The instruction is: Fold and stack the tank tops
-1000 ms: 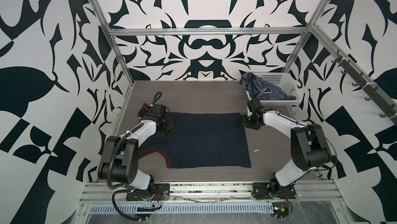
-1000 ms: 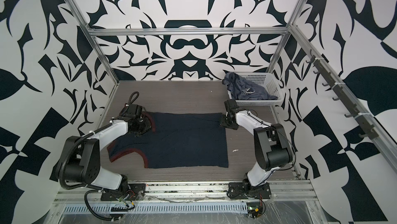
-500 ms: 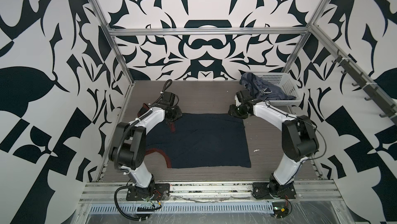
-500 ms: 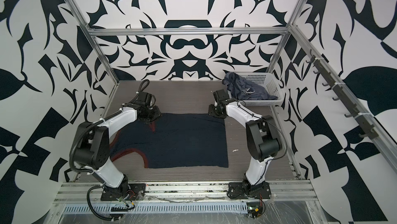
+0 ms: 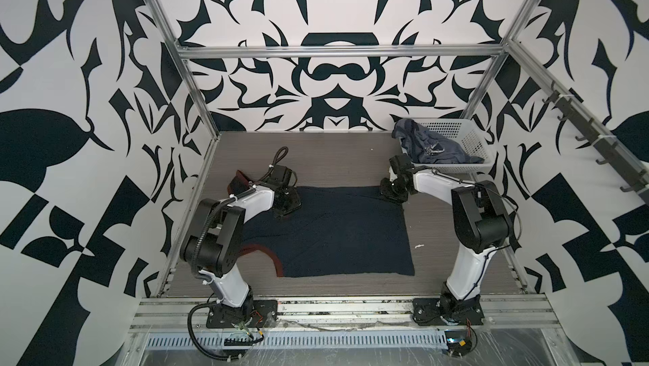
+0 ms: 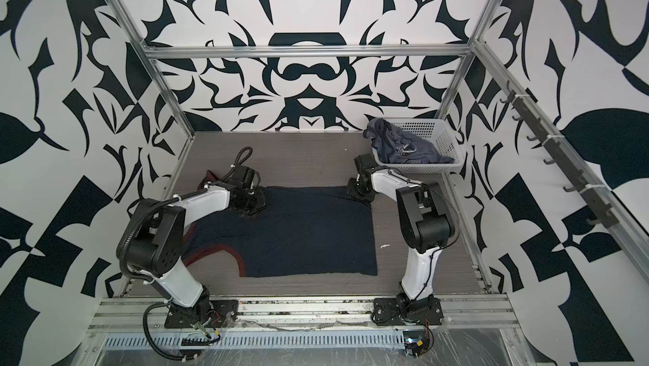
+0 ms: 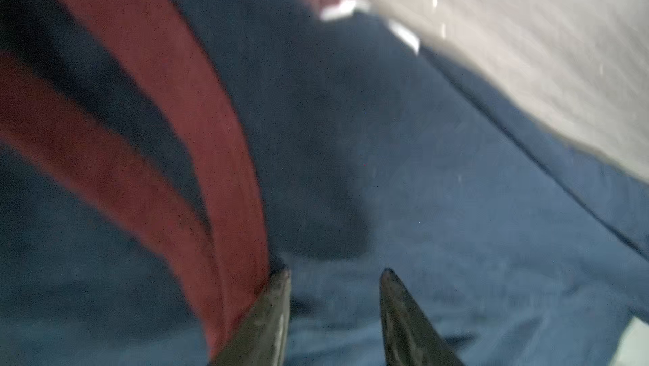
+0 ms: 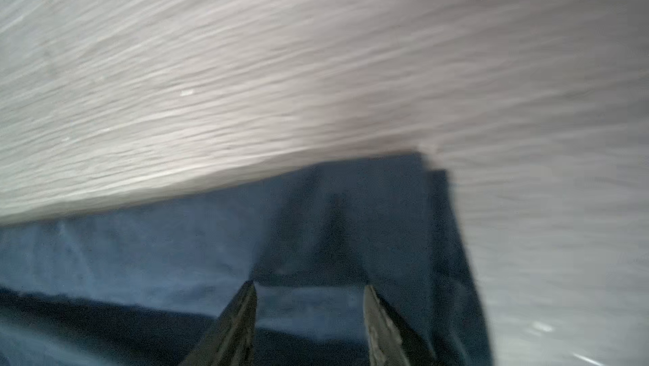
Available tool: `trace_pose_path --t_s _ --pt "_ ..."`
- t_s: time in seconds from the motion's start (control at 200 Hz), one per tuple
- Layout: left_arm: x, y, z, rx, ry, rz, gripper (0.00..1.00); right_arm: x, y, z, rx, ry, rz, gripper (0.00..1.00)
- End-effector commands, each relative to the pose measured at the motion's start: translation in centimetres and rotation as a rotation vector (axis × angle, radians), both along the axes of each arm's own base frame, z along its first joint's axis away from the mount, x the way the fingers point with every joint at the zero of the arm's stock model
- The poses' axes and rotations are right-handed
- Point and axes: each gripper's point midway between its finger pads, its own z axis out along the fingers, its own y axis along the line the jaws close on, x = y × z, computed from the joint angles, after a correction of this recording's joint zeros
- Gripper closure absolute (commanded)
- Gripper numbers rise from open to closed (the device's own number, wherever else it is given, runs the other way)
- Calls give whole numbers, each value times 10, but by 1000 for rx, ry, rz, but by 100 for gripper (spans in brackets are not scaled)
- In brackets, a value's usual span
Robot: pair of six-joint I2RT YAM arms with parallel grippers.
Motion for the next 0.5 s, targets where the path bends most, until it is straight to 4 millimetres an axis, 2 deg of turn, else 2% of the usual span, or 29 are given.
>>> trace_pose_path --t_s 0.0,0.055,0.165,0.3,0.345,0.38,0.495 --pt "4 10 36 -1 -34 54 45 -23 -34 -17 -100 81 -59 46" --pt "20 32 56 34 -54 122 42 -21 -35 -13 -109 67 -52 46" --pt "50 94 80 118 -44 316 37 -18 -32 -6 -95 48 -41 46" --pt "84 156 85 190 -2 462 35 -16 -29 -1 -74 29 -35 46" --pt "97 170 85 216 3 487 35 -16 -29 -1 -74 28 -32 46" --pt "99 180 81 243 38 500 35 -17 -29 -1 -75 28 -32 46" --pt "118 196 72 294 84 515 33 -18 -28 -4 -67 29 -29 46"
